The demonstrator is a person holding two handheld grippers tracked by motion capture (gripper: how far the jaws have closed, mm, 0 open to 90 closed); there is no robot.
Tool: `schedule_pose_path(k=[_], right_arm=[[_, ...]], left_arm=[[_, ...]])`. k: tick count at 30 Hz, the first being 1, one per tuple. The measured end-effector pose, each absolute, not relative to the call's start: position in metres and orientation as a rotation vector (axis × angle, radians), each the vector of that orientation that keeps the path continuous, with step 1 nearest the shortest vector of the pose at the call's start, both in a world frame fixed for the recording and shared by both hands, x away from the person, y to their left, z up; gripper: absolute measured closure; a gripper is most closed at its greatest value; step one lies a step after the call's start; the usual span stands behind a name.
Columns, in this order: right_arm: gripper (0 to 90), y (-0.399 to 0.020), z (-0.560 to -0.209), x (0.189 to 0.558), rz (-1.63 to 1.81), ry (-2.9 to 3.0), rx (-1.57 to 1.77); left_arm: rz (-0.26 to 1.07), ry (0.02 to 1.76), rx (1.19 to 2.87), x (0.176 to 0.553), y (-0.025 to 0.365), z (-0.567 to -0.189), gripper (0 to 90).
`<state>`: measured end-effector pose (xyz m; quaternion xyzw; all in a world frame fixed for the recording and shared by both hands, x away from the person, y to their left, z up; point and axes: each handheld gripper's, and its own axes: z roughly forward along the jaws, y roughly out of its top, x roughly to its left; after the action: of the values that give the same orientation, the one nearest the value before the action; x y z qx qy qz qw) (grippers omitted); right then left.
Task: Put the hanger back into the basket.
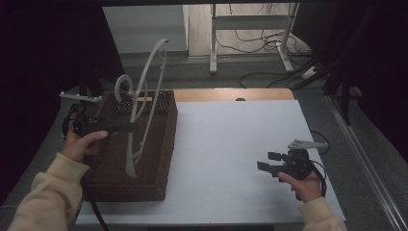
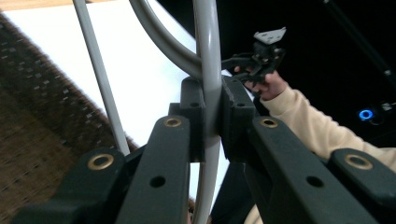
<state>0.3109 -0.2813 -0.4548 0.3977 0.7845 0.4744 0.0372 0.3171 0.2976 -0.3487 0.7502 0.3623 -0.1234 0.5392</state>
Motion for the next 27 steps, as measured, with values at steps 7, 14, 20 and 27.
schedule_pose_path(k=[7, 14, 20, 27], right_arm=[[27.5, -0.281, -0.455, 0.311, 1.453, 2.409, 1.228], [27.5, -0.280, -0.456, 0.311, 1.450, 2.410, 1.231], [27.4, -0.280, -0.456, 0.311, 1.445, 2.414, 1.230], [27.4, -0.280, -0.457, 0.312, 1.443, 2.413, 1.227]], left_arm=[[-0.286, 0.874, 1.801, 0.319, 0.313, -0.359, 81.4], [-0.288, 0.889, 1.826, 0.321, 0.325, -0.369, 81.4], [-0.287, 0.891, 1.872, 0.322, 0.333, -0.373, 81.4], [-0.293, 0.915, 1.902, 0.322, 0.339, -0.384, 81.4]])
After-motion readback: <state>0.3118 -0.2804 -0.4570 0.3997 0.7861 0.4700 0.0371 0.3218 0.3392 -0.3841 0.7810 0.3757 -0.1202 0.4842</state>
